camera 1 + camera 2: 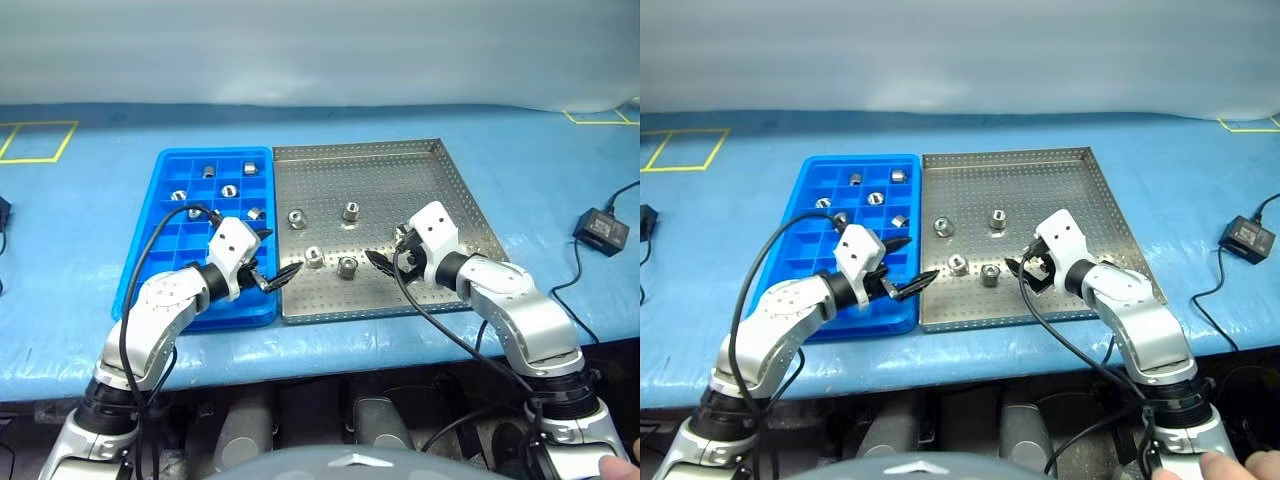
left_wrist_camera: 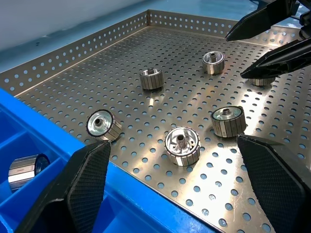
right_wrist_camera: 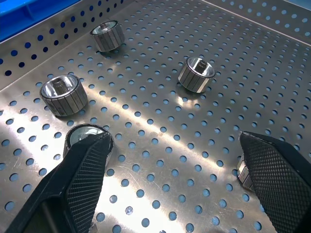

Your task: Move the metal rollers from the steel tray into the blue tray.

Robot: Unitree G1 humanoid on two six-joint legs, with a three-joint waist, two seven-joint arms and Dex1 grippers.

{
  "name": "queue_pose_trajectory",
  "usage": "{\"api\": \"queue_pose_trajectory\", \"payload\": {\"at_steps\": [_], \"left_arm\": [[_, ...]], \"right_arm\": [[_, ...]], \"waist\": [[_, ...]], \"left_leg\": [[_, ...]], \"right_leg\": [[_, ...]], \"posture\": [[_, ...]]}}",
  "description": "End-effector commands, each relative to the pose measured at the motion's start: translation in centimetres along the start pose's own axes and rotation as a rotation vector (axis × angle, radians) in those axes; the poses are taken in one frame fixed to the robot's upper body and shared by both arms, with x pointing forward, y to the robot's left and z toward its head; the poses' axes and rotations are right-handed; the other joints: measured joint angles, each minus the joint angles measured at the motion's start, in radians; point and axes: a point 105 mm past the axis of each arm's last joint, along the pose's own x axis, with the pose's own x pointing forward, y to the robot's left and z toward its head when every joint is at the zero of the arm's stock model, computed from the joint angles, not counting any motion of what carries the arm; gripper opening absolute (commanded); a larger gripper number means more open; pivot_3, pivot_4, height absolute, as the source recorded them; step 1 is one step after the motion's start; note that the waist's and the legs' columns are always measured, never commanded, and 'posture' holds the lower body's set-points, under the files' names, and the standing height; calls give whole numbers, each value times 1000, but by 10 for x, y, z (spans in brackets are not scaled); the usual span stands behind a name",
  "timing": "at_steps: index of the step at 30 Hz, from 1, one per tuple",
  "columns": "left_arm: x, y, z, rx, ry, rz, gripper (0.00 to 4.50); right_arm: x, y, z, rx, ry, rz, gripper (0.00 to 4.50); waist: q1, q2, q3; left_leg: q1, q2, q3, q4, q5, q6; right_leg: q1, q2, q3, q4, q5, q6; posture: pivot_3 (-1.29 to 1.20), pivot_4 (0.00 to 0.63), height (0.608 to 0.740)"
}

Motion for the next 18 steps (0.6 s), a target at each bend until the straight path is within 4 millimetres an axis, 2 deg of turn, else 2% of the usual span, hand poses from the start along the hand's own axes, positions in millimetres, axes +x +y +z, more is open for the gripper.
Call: {"api": "queue_pose_trajectory", "payload": {"at_steps": [1, 8, 14, 18], "left_arm": [[-2, 2, 10, 21, -37, 12, 4500], [-3, 1, 10, 20, -36, 11, 4500], [-4, 1, 10, 20, -33, 12, 4500], [-3, 0, 10, 21, -32, 11, 4500]], "right_arm": [[-4, -5, 10, -28, -35, -23, 4481], [-4, -1, 13, -19, -49, 14, 4481], [-5, 14, 19, -14, -82, 108, 4481], [-6, 16, 20, -16, -88, 123, 4481]], "waist": [[-1, 0, 0], [-2, 0, 0], [-2, 0, 0], [-1, 0, 0]], "left_leg": [[0, 0, 0, 0, 0, 0], [0, 0, 0, 0, 0, 0], [1, 0, 0, 0, 0, 0], [1, 0, 0, 0, 0, 0]], "right_leg": [[0, 0, 0, 0, 0, 0], [0, 0, 0, 0, 0, 0], [0, 0, 0, 0, 0, 0], [0, 0, 0, 0, 0, 0]], "posture": [[-75, 150, 740], [-65, 150, 740], [-59, 150, 740], [-58, 150, 740]]}}
